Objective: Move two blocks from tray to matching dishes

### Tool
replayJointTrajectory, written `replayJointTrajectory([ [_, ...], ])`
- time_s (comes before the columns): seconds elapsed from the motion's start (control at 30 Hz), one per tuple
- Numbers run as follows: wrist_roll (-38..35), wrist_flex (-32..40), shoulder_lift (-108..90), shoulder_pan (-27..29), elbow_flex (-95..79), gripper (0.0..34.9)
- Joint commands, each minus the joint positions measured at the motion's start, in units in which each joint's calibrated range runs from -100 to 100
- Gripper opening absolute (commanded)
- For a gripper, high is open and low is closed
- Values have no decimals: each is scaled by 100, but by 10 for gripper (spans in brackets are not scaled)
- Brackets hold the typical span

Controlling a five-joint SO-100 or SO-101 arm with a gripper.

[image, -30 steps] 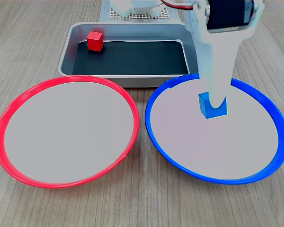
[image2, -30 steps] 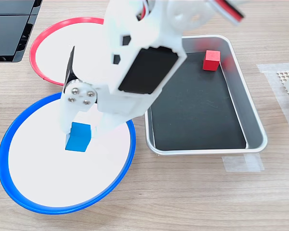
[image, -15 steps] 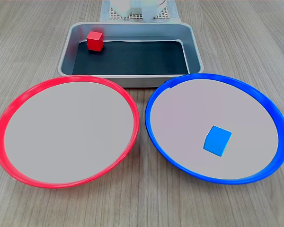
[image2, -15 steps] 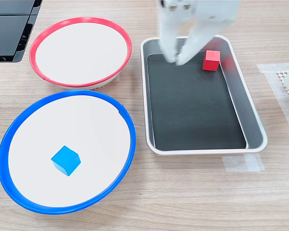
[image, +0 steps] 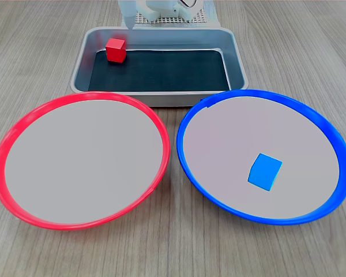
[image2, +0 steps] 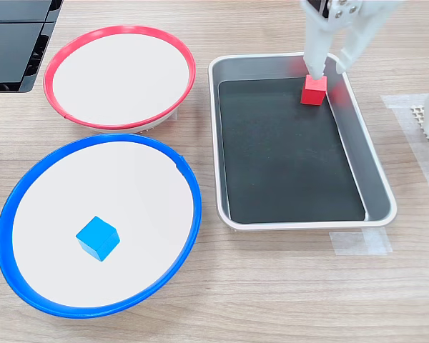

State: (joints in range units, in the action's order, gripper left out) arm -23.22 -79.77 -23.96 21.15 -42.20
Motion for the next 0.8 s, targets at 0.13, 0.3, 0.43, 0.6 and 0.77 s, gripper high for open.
replayJointTrajectory([
  [0.13, -2418, 288, -125, 638, -164, 158],
  [0.3, -3189, 1031, -99, 958, -382, 203],
  [0.43, -3556, 1403, -65, 1184, -582, 201],
  [0.6, -3624, 1568, -56, 1259, -856, 188],
  [0.77, -3570, 1692, -56, 1174, -1083, 183],
])
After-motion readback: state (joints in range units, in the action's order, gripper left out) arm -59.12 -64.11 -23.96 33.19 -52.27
